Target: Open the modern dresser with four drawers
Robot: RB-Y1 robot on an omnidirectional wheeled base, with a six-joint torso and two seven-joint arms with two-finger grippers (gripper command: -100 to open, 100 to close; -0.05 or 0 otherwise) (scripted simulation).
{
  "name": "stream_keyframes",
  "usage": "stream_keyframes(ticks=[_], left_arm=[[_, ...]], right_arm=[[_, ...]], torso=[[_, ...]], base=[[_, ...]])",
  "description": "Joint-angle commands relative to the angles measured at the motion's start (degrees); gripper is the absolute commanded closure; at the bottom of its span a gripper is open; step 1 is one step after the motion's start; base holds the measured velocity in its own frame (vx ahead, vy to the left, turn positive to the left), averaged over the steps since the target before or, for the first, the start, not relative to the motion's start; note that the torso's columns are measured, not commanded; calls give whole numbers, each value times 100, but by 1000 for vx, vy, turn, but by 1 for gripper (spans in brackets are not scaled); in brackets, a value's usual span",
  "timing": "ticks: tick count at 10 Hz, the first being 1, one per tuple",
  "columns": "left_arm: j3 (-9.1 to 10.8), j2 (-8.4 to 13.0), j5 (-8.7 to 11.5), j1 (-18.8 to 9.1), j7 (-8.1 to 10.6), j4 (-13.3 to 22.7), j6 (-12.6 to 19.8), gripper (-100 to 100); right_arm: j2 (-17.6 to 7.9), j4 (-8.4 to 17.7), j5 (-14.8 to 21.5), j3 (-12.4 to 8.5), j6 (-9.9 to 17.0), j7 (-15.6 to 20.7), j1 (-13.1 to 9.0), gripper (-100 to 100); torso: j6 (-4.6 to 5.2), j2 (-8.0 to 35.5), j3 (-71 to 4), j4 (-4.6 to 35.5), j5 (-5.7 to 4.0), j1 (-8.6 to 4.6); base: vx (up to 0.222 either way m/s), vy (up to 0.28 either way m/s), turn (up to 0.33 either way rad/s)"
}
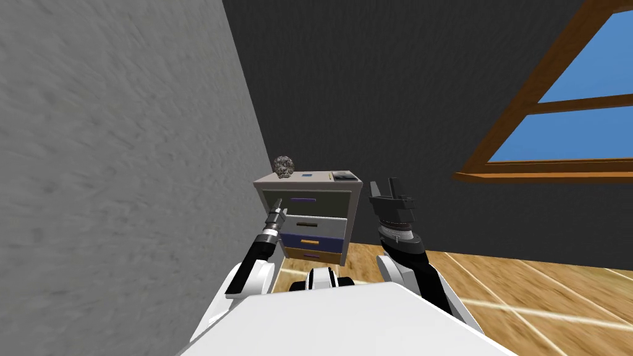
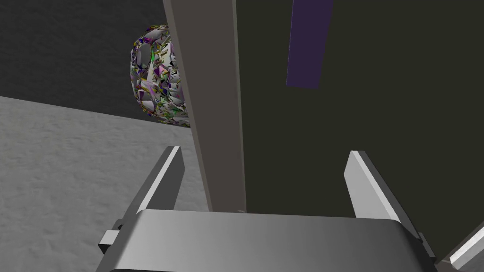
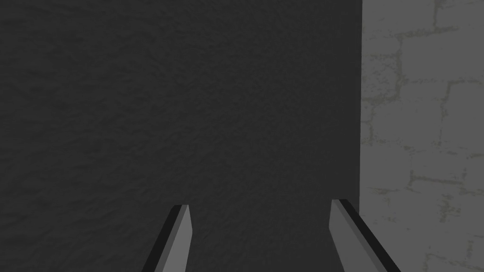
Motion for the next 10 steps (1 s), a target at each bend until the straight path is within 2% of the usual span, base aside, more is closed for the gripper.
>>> stream_keyframes(ticks=[1, 7, 9, 10], left_arm=[[-78, 26, -37, -41, 18, -2, 303, -100], [-227, 80, -108, -160, 60, -22, 959, -100], [-236, 74, -114, -162, 56, -31, 969, -100], [-237, 83, -123, -135, 65, -192, 1123, -100]], right_arm=[[0, 0, 0, 0, 0, 0, 0, 0], [0, 0, 0, 0, 0, 0, 0, 0], [0, 0, 0, 0, 0, 0, 0, 0], [0, 0, 0, 0, 0, 0, 0, 0]], torso=[[0, 0, 0, 0, 0, -1], [0, 1, 1, 0, 0, 0], [-1, 0, 0, 0, 0, 0], [-1, 3, 2, 1, 0, 0]], base=[[20, -3, -79], [18, -1, -68], [11, 1, -27], [70, -27, -23]])
